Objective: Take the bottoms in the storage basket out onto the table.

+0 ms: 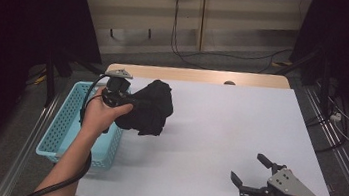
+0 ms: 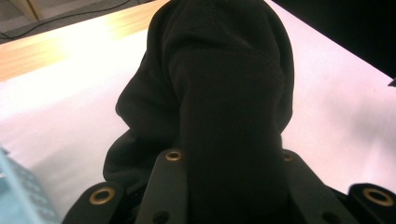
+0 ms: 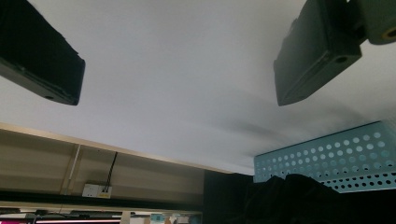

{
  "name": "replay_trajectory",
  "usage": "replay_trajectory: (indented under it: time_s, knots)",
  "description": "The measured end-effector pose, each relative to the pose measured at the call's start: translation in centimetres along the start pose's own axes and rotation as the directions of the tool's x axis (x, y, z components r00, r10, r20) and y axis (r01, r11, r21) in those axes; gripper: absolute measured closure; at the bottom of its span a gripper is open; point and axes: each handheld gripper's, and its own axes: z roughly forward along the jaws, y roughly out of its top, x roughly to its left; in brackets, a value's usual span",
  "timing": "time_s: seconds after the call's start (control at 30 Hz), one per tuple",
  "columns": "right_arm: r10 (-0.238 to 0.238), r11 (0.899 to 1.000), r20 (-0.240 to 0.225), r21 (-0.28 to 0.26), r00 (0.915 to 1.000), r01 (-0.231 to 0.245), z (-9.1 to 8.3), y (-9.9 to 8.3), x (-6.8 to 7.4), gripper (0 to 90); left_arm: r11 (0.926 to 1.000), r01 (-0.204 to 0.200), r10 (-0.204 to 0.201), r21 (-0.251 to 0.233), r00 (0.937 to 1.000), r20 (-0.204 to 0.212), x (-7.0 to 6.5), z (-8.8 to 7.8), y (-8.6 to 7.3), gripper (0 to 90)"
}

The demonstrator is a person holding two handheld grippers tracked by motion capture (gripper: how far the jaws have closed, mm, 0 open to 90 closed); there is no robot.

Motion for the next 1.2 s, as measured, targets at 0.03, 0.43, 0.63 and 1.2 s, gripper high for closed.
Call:
replay_trajectory:
  time_s: [0.03,0.43,0.63,1.2]
  knots:
    - [0.002,1.0,0.0,-0.001,1.0,-0.002,0.0,0.0,0.0,1.1,1.0,-0.004,0.004,-0.001,1.0,0.002,-0.2,0.2,-0.1,77.4]
    - [-0.002,1.0,-0.005,0.004,1.0,0.002,0.1,0.0,0.1,1.1,0.9994,-0.034,0.035,-0.008,0.9981,0.052,-2.2,2.3,-1.6,77.2]
    - [-0.003,1.0,-0.005,0.005,1.0,0.003,0.1,0.0,0.1,1.1,0.9989,-0.041,0.042,-0.022,0.9962,0.077,-3.2,3.4,-2.3,77.1]
    - [-0.006,1.0,-0.024,0.016,0.9997,0.006,0.2,-0.1,0.2,1.1,0.9976,-0.058,0.063,-0.039,0.9882,0.139,-5.5,7.1,-5.1,76.8]
